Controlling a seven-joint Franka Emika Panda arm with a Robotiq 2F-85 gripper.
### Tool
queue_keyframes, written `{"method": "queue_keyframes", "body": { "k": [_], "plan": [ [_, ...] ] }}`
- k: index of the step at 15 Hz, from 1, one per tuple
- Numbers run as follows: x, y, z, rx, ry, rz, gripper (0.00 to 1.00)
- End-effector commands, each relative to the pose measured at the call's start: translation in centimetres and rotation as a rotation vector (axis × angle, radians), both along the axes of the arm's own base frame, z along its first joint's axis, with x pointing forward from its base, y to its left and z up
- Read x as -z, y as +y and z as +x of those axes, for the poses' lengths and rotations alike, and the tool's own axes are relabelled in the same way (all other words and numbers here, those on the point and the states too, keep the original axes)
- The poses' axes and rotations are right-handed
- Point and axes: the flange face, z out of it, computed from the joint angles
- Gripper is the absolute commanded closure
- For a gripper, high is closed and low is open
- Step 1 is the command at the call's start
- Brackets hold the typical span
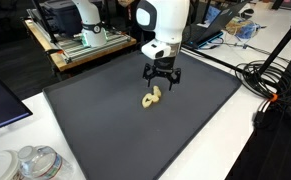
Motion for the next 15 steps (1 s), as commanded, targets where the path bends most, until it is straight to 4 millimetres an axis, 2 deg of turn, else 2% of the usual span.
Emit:
{"method": "queue_keyframes", "body": {
  "k": [1,8,15],
  "plan": [
    [-1.7,2.8,-0.4,-0.008,-0.011,-0.101,0.00],
    [-3.1,9.1,-0.5,0.046,0.022,-0.249,0.00],
    [-3.5,13.3,0.0,0.270,0.073,-0.303,0.00]
  ]
}}
